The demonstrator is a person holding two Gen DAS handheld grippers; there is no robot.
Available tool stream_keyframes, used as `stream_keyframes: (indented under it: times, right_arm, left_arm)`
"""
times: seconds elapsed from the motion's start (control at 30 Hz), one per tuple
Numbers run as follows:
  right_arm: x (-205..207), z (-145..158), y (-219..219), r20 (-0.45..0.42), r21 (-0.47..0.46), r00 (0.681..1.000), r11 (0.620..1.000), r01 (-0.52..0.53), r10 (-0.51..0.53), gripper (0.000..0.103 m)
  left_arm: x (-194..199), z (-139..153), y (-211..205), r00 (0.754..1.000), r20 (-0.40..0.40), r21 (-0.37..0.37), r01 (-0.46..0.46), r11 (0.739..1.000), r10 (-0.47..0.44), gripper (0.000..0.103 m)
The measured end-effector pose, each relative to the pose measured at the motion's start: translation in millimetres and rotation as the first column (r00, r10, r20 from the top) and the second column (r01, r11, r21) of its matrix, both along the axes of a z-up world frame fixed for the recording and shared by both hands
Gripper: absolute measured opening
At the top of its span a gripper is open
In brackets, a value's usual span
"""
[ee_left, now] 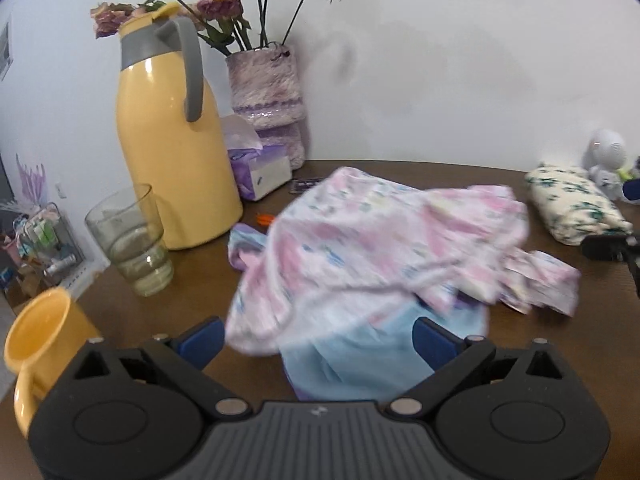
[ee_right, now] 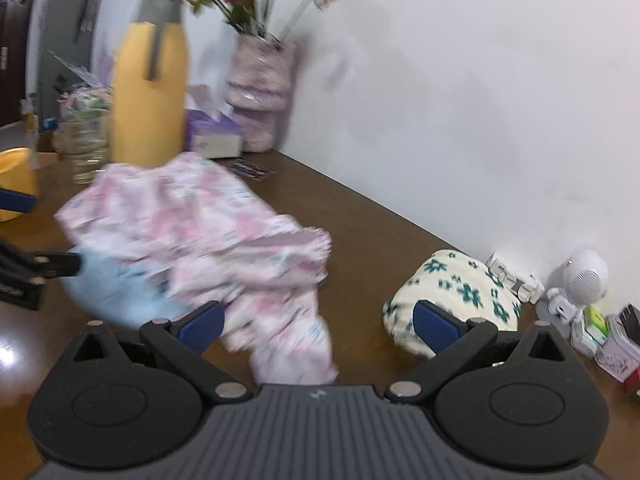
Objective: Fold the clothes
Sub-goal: 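Grasp the pink floral dress with both grippers at its edges, then lift the pink floral dress up with both grippers to shake it out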
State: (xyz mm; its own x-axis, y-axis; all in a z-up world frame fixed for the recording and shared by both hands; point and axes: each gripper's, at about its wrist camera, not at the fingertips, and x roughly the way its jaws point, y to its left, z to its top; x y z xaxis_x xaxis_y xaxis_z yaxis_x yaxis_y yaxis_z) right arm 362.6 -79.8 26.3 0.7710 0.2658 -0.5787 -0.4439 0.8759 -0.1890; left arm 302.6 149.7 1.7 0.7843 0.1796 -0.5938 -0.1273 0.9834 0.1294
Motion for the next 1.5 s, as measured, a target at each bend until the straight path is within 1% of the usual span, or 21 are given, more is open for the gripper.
stream_keyframes:
  times: [0.07, 0.2, 0.23, 0.3, 0.33, 0.37, 0.4, 0.43, 0.47, 0.5, 0.53, 0.6, 0.63, 0.7, 0.83, 0.93, 1.03, 1.17, 1.23, 1.4, 1.5]
  right_arm:
    - [29.5, -5.8, 3.7, -0.043, 0.019, 0.999, 1.0, 0.006, -0.006, 0.096]
    - [82.4, -17.4, 10.3, -0.127, 0.049, 0.992, 0.999, 0.013, -0.007, 0.092]
    - [91.9, -19.9, 11.4, -0.148, 0.07, 0.989, 0.998, 0.005, 0.005, 0.089]
    - [108.5, -24.7, 12.1, -0.192, 0.139, 0.981, 0.99, -0.011, 0.037, 0.086]
    - [115.4, -27.2, 13.1, -0.214, 0.167, 0.976, 0.986, -0.015, 0.051, 0.082]
    - [121.5, -30.0, 14.6, -0.237, 0.191, 0.969, 0.981, -0.017, 0.063, 0.074]
    - [126.5, -32.9, 15.3, -0.264, 0.223, 0.961, 0.975, -0.021, 0.081, 0.068]
    - [131.1, -36.0, 15.6, -0.292, 0.259, 0.951, 0.966, -0.024, 0.101, 0.053]
    - [135.7, -39.0, 15.8, -0.319, 0.294, 0.94, 0.955, -0.025, 0.123, 0.035]
    - [136.6, -39.0, 16.3, -0.326, 0.314, 0.936, 0.949, -0.026, 0.134, 0.027]
    - [136.0, -37.8, 16.8, -0.326, 0.326, 0.935, 0.945, -0.028, 0.14, 0.019]
    - [134.8, -35.4, 17.7, -0.324, 0.35, 0.934, 0.936, -0.031, 0.153, 0.01]
    - [132.1, -31.4, 18.0, -0.314, 0.352, 0.937, 0.935, -0.035, 0.153, 0.005]
    - [124.8, -16.7, 17.7, -0.272, 0.355, 0.952, 0.934, -0.039, 0.143, 0.005]
    - [101.0, 26.9, 3.5, -0.16, 0.376, 0.98, 0.926, -0.047, 0.115, 0.004]
    - [79.3, 62.5, -11.7, -0.089, 0.386, 0.992, 0.921, -0.049, 0.09, 0.004]
    - [49.8, 98.9, -31.0, -0.024, 0.398, 0.997, 0.915, -0.061, 0.077, 0.004]
    - [-0.4, 147.2, -56.3, 0.056, 0.403, 0.995, 0.91, -0.093, 0.077, 0.004]
    - [-34.3, 171.4, -67.0, 0.108, 0.401, 0.99, 0.908, -0.125, 0.089, 0.004]
    - [-115.0, 225.9, -90.3, 0.241, 0.391, 0.963, 0.896, -0.21, 0.12, 0.004]
    - [-151.5, 251.7, -99.2, 0.294, 0.38, 0.948, 0.896, -0.23, 0.119, 0.004]
  left_arm:
    - [16.1, -3.7, 8.6, 1.0, -0.011, 0.003, 0.005, 1.0, -0.005, 0.099]
    - [43.0, -11.8, 21.2, 0.999, -0.04, 0.024, 0.029, 0.999, -0.028, 0.091]
    - [47.5, -13.8, 23.0, 0.998, -0.044, 0.023, 0.042, 0.999, -0.041, 0.09]
    - [55.7, -17.7, 26.2, 0.996, -0.048, 0.016, 0.073, 0.997, -0.072, 0.085]
    - [59.3, -20.1, 27.6, 0.995, -0.054, 0.01, 0.081, 0.997, -0.081, 0.082]
    - [62.6, -22.7, 28.8, 0.994, -0.06, 0.004, 0.087, 0.996, -0.087, 0.076]
    - [65.5, -24.6, 30.8, 0.993, -0.067, -0.012, 0.092, 0.996, -0.093, 0.069]
    - [68.3, -26.3, 33.0, 0.992, -0.074, -0.031, 0.097, 0.995, -0.099, 0.065]
    - [69.1, -25.9, 34.5, 0.992, -0.073, -0.051, 0.102, 0.993, -0.106, 0.05]
    - [69.3, -24.5, 35.7, 0.991, -0.07, -0.071, 0.108, 0.992, -0.112, 0.036]
    - [69.4, -23.2, 37.0, 0.991, -0.066, -0.091, 0.113, 0.989, -0.119, 0.031]
    - [68.8, -18.5, 38.7, 0.99, -0.054, -0.115, 0.122, 0.986, -0.129, 0.011]
    - [67.5, -13.1, 38.8, 0.991, -0.042, -0.114, 0.122, 0.986, -0.128, 0.01]
    - [61.4, 3.1, 38.3, 0.993, 0.004, -0.111, 0.118, 0.987, -0.118, 0.009]
    - [39.7, 45.8, 31.7, 0.989, 0.101, -0.079, 0.121, 0.99, -0.112, 0.008]
    - [16.6, 79.1, 22.6, 0.98, 0.162, -0.043, 0.121, 0.992, -0.112, 0.007]
    - [-15.1, 111.7, 13.4, 0.968, 0.221, -0.038, 0.126, 0.991, -0.115, 0.007]
    - [-67.8, 153.2, 2.1, 0.951, 0.292, -0.022, 0.119, 0.993, -0.107, 0.006]
    - [-93.8, 172.0, -1.7, 0.942, 0.321, -0.015, 0.108, 0.994, -0.098, 0.005]
    - [-159.0, 219.0, -11.1, 0.917, 0.393, 0.0, 0.081, 0.997, -0.075, 0.005]
    - [-198.1, 247.3, -16.7, 0.898, 0.435, 0.008, 0.065, 0.998, -0.062, 0.005]
